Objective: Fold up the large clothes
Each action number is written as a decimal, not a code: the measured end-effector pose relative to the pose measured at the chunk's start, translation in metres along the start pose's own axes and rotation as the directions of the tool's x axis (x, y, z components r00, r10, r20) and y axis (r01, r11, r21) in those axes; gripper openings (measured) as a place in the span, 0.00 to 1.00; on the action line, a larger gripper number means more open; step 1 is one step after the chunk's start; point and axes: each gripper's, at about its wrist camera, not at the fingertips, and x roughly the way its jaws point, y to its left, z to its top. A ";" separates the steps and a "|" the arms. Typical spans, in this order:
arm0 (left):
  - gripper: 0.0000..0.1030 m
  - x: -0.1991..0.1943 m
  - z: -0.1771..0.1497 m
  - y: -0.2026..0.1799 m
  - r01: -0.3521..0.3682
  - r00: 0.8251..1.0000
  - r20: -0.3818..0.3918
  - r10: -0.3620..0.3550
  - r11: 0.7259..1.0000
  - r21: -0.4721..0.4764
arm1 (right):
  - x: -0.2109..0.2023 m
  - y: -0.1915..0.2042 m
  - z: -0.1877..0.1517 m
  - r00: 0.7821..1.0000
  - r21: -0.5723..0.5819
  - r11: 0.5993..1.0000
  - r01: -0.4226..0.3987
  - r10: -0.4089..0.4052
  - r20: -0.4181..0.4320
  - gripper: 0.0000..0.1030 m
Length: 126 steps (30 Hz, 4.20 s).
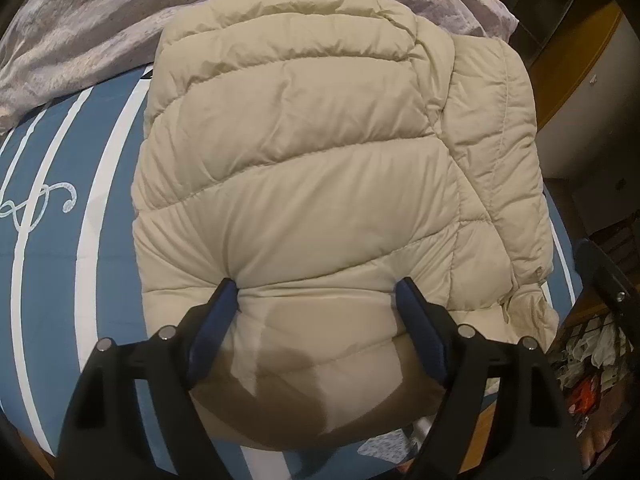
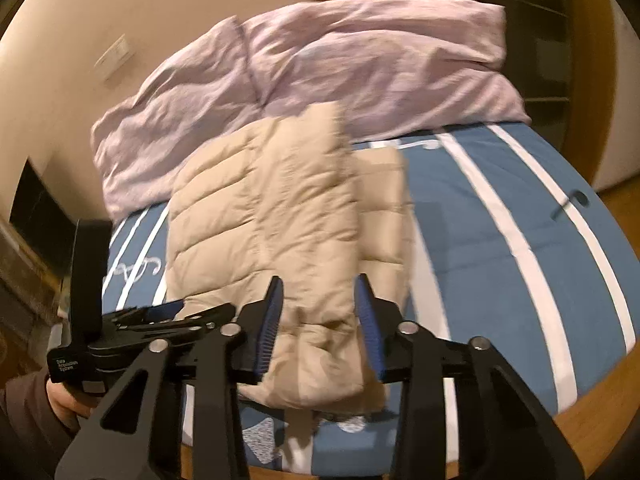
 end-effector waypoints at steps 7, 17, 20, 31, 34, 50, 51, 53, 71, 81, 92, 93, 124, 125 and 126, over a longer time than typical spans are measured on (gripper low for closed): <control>0.78 -0.001 0.000 0.003 0.007 1.000 0.004 -0.007 1.000 -0.001 | 0.031 0.014 -0.014 0.996 -0.065 0.998 0.022 -0.028 -0.090 0.19; 0.77 -0.023 0.019 0.009 0.013 0.998 0.057 -0.013 1.000 -0.002 | 0.061 -0.012 -0.043 0.974 -0.045 0.995 0.088 -0.096 -0.204 0.10; 0.77 -0.031 0.033 0.009 -0.022 0.995 0.098 0.021 1.000 0.010 | 0.063 -0.013 -0.044 0.973 -0.045 0.995 0.087 -0.095 -0.211 0.10; 0.77 -0.022 0.075 0.020 -0.165 0.976 0.150 0.158 0.986 0.038 | 0.067 -0.020 -0.044 0.973 -0.029 0.997 0.068 -0.072 -0.219 0.09; 0.79 -0.007 0.079 0.022 -0.180 0.977 0.122 0.173 0.983 0.047 | 0.068 -0.022 -0.044 0.973 -0.024 0.998 0.065 -0.069 -0.218 0.09; 0.80 0.037 0.068 0.016 -0.203 0.977 0.085 0.196 0.976 0.082 | 0.066 -0.027 -0.036 0.971 -0.011 0.998 0.060 -0.061 -0.231 0.12; 0.80 0.038 0.067 0.017 -0.202 0.977 0.085 0.196 0.976 0.082 | 0.065 -0.026 -0.035 0.971 -0.014 0.998 0.063 -0.064 -0.230 0.12; 0.80 0.040 0.067 0.017 -0.201 0.977 0.083 0.194 0.976 0.081 | 0.063 -0.025 -0.032 0.971 -0.016 0.998 0.068 -0.070 -0.228 0.13; 0.80 0.040 0.067 0.019 -0.185 0.980 0.081 0.181 0.981 0.058 | 0.036 -0.009 0.010 0.997 -0.012 0.999 -0.042 0.041 -0.061 0.13; 0.80 0.042 0.065 0.019 -0.182 0.980 0.091 0.177 0.982 0.056 | 0.022 -0.014 0.011 0.996 -0.014 0.999 -0.044 0.043 -0.073 0.13; 0.80 0.045 0.067 0.018 -0.193 0.979 0.084 0.188 0.980 0.054 | 0.010 -0.021 0.003 0.997 0.006 0.999 -0.032 0.033 -0.072 0.13; 0.80 0.045 0.067 0.017 -0.195 0.978 0.084 0.190 0.979 0.053 | 0.007 -0.022 0.003 0.997 0.009 0.999 -0.033 0.033 -0.068 0.13; 0.80 0.043 0.057 0.006 -0.152 0.985 0.087 0.146 0.986 0.065 | 0.065 -0.016 0.050 0.999 0.012 1.000 -0.017 0.017 -0.038 0.33; 0.80 0.043 0.057 0.007 -0.148 0.986 0.086 0.142 0.987 0.065 | 0.068 -0.016 0.052 0.999 0.009 1.000 -0.010 0.010 -0.039 0.33; 0.80 0.043 0.058 0.007 -0.145 0.987 0.086 0.139 0.987 0.065 | 0.071 -0.016 0.052 0.999 0.009 1.000 -0.005 0.005 -0.039 0.33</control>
